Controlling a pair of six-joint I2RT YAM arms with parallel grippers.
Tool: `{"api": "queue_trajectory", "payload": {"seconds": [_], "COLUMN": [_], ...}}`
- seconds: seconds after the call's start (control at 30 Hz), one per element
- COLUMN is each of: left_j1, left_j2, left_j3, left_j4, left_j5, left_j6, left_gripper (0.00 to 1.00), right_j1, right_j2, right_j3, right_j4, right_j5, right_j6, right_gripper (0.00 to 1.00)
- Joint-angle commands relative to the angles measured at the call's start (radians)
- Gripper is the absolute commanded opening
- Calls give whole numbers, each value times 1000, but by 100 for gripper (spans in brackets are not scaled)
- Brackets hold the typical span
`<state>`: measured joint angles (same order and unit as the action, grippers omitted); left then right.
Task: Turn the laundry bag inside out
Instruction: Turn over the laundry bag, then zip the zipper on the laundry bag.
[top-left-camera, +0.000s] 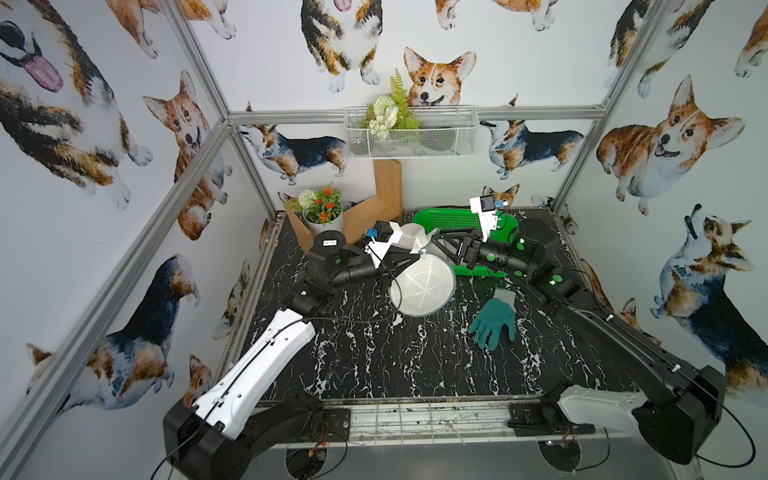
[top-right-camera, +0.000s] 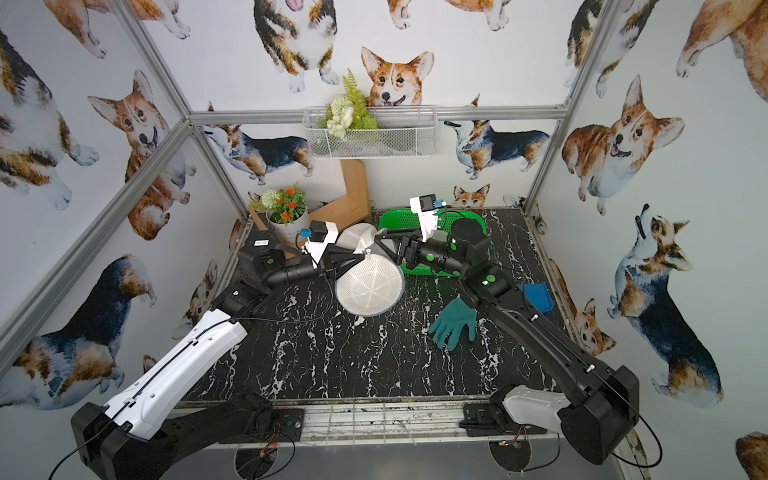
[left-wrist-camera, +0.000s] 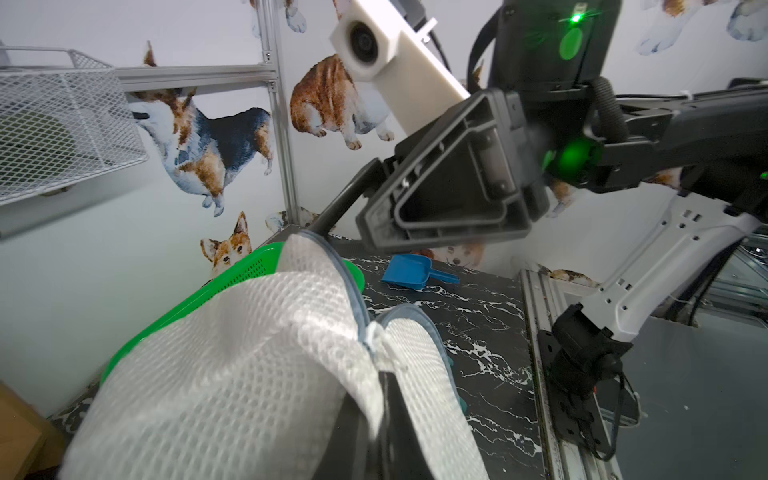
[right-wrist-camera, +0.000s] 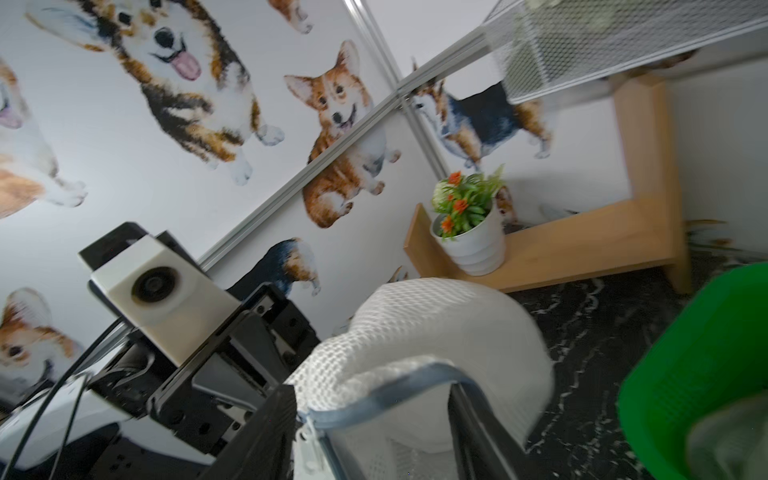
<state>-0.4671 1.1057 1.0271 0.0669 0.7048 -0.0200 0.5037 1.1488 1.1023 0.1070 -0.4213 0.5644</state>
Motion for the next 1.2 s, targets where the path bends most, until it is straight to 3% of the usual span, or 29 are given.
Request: {"api": "queue_trajectory", "payload": {"seconds": [0.0,0.13,0.27,0.37,0.47,0.83,1.17], "left_j1": [-11,-26,-50,-62,-76,-113,-119], "left_j2": [-13,-11,12,31,42,62,68], "left_j3": [-24,-51,-46,-32,-22,-3,2], "left_j4": [112,181,214,232,236,230,234], "left_j5": [-141,-219,-235,-228,-223,-246,-238], "left_j6": [-94,-154,-152,-147,-139,-118,-120], "left_gripper": [0,0,0,0,0,0,0], "right_j1": [-17,8,119,158,172,177,187], "right_j2": [-80,-134,-125,-97,-74,23,37], "right_j3": [-37,-55,-47,-42,-43,4,16], "right_j4": [-119,-140,-120,-81,-15,46,25], "right_j5": [257,191,165,204,247,220,249], "right_j6": [-55,-162,-275,-313,-370,-479,-539], "right_gripper": [67,56,45,32,27,27,38]}}
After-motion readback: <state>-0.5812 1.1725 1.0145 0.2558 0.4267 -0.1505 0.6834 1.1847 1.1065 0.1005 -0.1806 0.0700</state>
